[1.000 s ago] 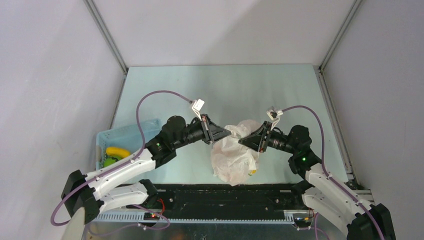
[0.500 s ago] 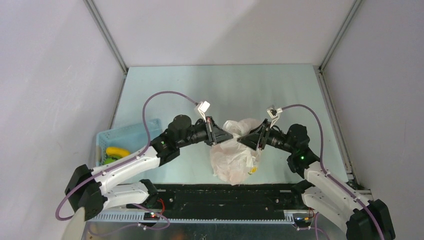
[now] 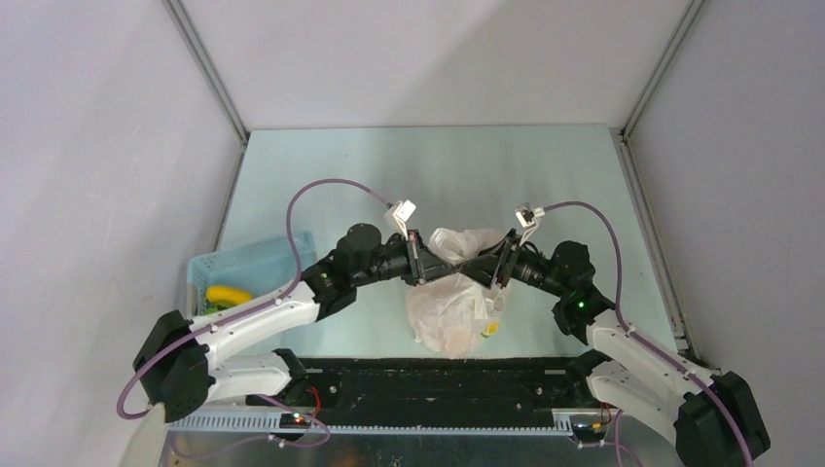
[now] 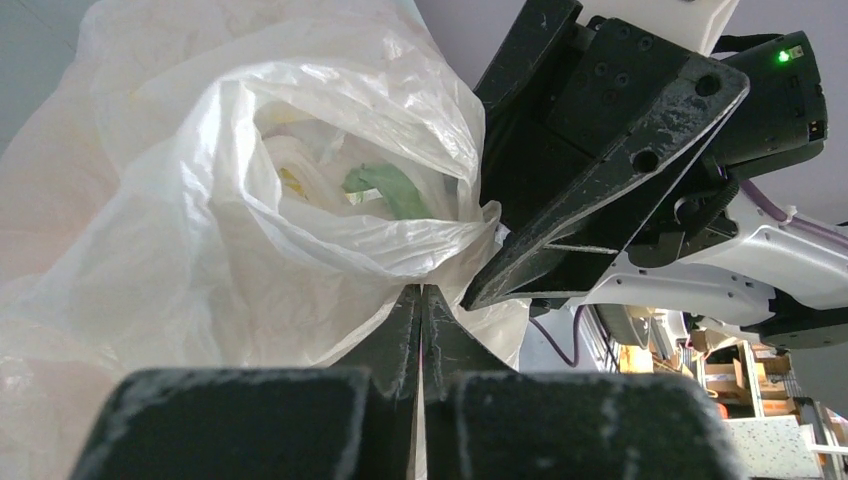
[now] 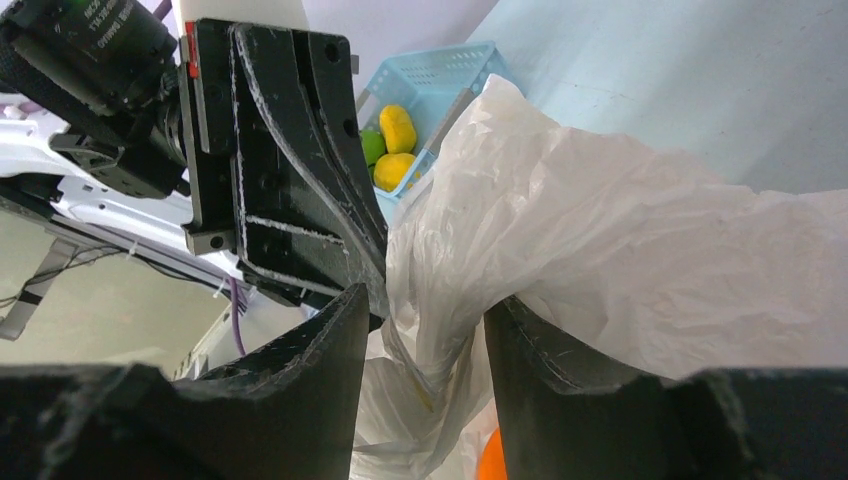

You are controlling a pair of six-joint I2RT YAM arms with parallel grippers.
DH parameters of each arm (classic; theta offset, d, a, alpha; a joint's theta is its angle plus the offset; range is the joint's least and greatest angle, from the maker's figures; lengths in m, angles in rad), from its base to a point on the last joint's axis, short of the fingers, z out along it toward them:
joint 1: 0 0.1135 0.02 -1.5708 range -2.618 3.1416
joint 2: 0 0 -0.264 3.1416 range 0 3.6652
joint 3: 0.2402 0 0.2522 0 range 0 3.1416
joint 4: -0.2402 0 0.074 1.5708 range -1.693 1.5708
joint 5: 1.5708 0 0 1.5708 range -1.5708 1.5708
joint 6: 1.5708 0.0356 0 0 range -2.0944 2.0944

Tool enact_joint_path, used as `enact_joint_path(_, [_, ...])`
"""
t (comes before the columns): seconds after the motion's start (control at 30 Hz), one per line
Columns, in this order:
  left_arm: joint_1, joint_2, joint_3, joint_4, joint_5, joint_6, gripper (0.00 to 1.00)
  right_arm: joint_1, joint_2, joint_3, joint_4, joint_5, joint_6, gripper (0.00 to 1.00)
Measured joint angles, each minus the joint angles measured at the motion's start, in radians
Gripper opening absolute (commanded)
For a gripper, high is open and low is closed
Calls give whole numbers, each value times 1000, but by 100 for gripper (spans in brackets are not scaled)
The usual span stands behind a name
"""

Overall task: Place the fake fruits into the plastic bag and tie a complex knot
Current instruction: Tie the plastic bag at the center of the board.

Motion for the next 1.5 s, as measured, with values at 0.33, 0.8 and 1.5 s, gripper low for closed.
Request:
enact_joint_path(0.33, [-14,37,-7,17,2,-8,0,72,60,0,89,120,45,1])
enact_joint_path(0.8, [6,-209,-35,-161,-8,75,39,70,50,-63,219,114,13,0])
enact_joint_path(1.5, [103,-89,132,-150,147,-9,66,9,103,-64,433,-194,18,0])
